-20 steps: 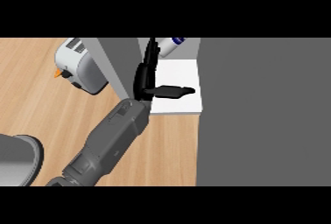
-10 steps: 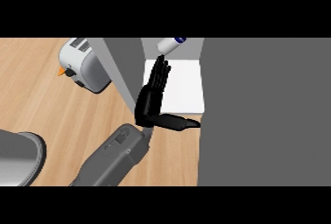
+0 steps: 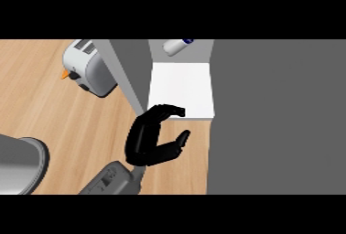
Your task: Pick up the bottled water, place it into the cabinet and close the cabinet
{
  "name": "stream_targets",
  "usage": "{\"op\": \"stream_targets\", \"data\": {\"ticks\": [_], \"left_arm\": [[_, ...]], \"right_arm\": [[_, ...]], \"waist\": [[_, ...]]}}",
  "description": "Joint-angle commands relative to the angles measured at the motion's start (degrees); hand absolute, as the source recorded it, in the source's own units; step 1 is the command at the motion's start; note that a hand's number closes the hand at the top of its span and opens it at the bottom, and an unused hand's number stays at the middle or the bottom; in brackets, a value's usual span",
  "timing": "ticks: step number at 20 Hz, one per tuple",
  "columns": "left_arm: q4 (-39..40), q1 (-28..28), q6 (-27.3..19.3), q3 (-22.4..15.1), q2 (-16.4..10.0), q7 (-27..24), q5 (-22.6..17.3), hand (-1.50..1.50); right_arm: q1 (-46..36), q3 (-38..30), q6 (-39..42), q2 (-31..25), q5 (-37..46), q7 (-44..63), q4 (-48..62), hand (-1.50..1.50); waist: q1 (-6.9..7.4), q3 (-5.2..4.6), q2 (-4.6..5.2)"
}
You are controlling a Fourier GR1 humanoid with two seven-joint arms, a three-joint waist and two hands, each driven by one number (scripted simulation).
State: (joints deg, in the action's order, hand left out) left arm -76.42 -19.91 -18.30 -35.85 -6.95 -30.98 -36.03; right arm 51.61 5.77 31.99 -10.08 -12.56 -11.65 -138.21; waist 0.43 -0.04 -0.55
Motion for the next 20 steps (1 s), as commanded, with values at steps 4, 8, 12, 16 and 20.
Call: {"op": "stream_targets", "data": {"ticks": [4, 8, 12, 16, 20], "left_arm": [[-11.6, 10.9, -1.5, -0.1, -6.5, 0.8, 0.2, 1.5], [-17.3, 17.5, 0.0, 0.4, -11.5, -1.3, 0.5, -1.5], [-23.1, 22.4, 2.4, 6.0, -16.8, -1.2, -3.4, -1.5], [-27.4, 27.0, 5.1, 7.9, -18.8, -0.5, -7.2, -1.5], [-28.2, 30.2, 7.7, 13.0, -22.1, -0.3, -11.2, -1.5]], "right_arm": [[3.7, -0.3, 8.3, -7.6, 5.1, -1.2, -8.4, 1.5], [1.8, 2.8, 9.0, -8.7, 8.0, -0.5, -11.8, 1.5], [4.3, 7.2, 9.5, -8.7, 10.7, -0.6, -16.1, 1.5], [5.3, 18.3, 12.4, -9.6, 17.5, 1.4, -15.2, 1.5], [4.3, 24.4, 13.4, -10.9, 19.7, 2.8, -18.5, 1.5]], "waist": [[-0.35, 0.0, -0.34], [0.25, -0.09, -0.31], [-0.05, -0.17, -0.3], [0.02, -0.22, -0.37], [-0.42, -0.41, -0.72]]}}
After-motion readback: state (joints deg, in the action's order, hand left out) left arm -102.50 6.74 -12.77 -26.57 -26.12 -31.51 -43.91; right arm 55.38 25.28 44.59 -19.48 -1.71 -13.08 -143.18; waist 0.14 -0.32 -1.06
